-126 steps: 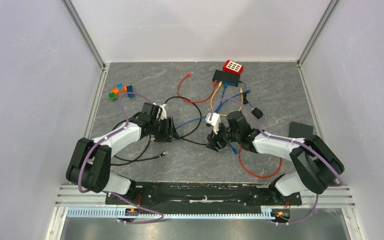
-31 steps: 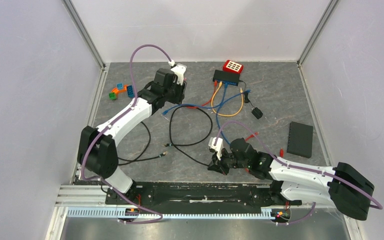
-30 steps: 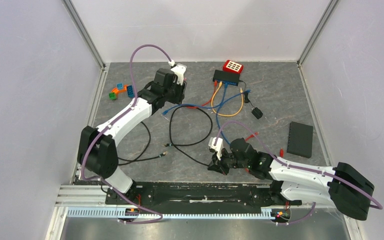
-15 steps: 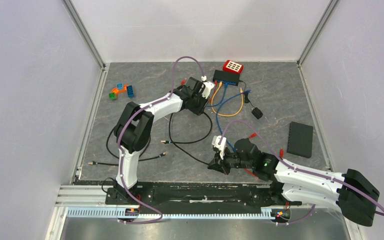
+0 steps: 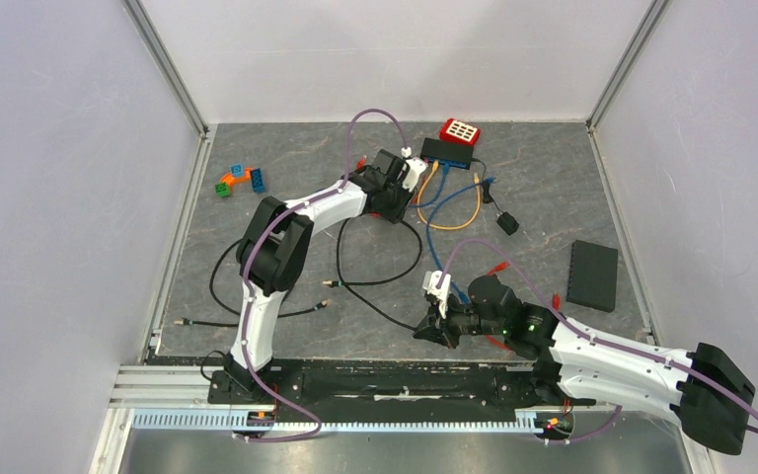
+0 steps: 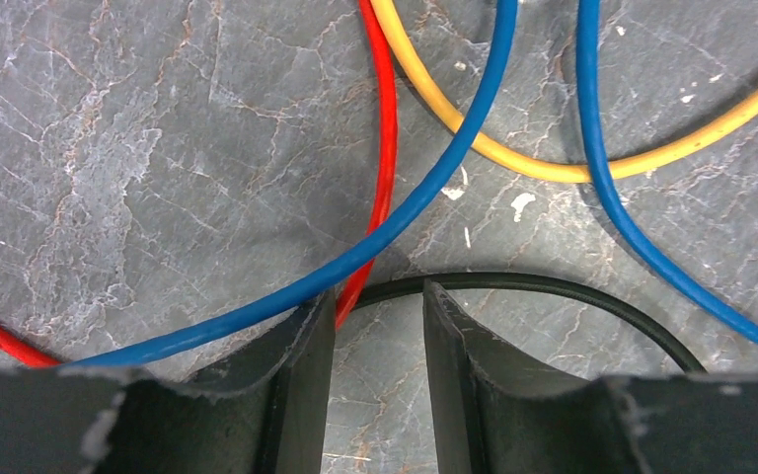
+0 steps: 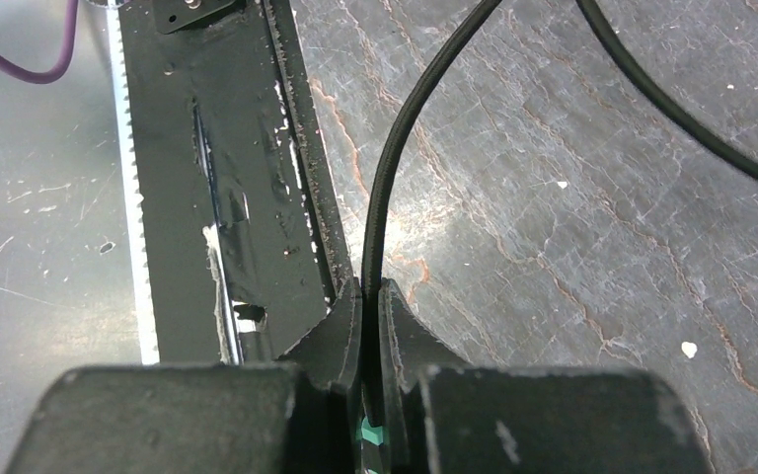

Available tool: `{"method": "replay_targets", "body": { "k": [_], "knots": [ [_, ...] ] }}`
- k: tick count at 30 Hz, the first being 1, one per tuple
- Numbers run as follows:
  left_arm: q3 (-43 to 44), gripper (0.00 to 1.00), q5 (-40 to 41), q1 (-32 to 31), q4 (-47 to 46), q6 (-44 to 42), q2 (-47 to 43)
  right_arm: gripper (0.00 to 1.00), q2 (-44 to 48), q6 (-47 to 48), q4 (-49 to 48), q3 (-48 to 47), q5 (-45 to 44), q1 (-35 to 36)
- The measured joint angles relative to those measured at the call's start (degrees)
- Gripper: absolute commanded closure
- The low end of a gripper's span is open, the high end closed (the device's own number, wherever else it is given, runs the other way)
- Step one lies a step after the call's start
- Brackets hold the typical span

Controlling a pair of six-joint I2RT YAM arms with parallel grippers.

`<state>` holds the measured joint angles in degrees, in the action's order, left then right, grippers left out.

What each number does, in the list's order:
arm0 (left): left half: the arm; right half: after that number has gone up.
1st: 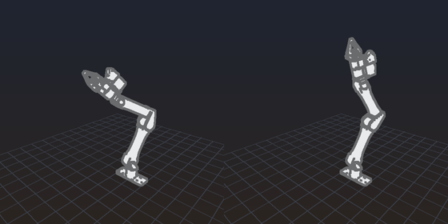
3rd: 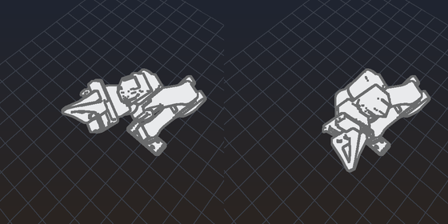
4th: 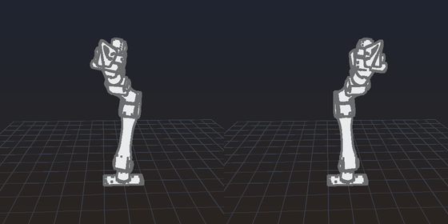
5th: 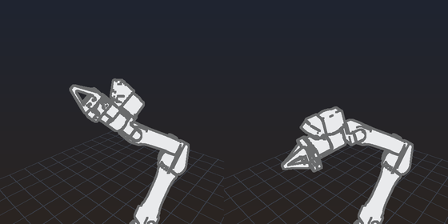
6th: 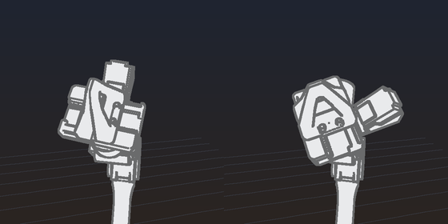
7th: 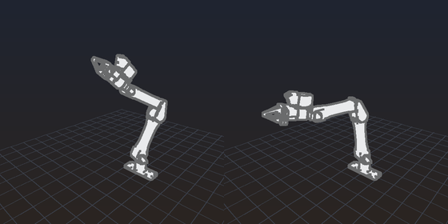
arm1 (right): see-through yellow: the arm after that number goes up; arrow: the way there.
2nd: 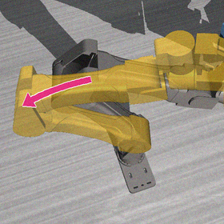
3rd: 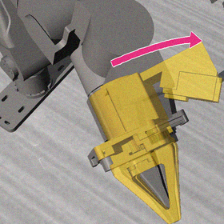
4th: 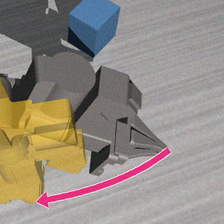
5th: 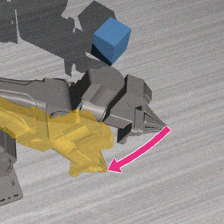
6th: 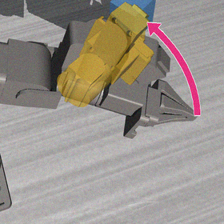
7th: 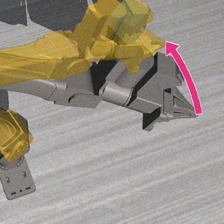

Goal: Insert the plug into the switch port
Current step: Pick up the connector from the center of the board.

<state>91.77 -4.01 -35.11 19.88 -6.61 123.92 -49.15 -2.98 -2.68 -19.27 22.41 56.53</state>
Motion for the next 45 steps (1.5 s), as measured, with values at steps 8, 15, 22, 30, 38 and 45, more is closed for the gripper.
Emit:
{"method": "replay_targets", "body": {
  "k": [8, 15, 22, 30, 38, 45],
  "knots": [
    [1.66, 0.56, 0.70, 0.00, 1.16, -0.17, 1.31, 1.00, 2.01, 0.00, 1.57, 0.02, 1.33, 0.00],
    [3.34, 0.68, 0.85, 0.00, 1.95, -0.17, 2.34, 1.00, 3.72, 0.00, 3.32, 0.68, 2.49, 0.00],
    [4.31, 0.98, 0.22, 0.00, 2.36, -0.33, 2.89, 1.00, 4.85, 0.35, 4.37, 0.76, 3.74, 0.00],
    [4.28, 0.98, -0.98, 0.00, 2.54, 0.72, 2.67, 0.98, 5.84, 0.59, 6.69, 0.76, 1.49, 0.09],
    [1.38, 0.98, -5.18, 0.00, 2.27, 5.16, -1.29, 0.59, 2.47, -7.74, 3.06, 2.60, -16.31, 0.24],
    [-1.03, 0.98, -8.68, 0.00, 1.79, 8.02, -3.76, 0.44, -3.41, -17.99, -4.92, 2.60, -29.35, -1.07]
  ]
}}
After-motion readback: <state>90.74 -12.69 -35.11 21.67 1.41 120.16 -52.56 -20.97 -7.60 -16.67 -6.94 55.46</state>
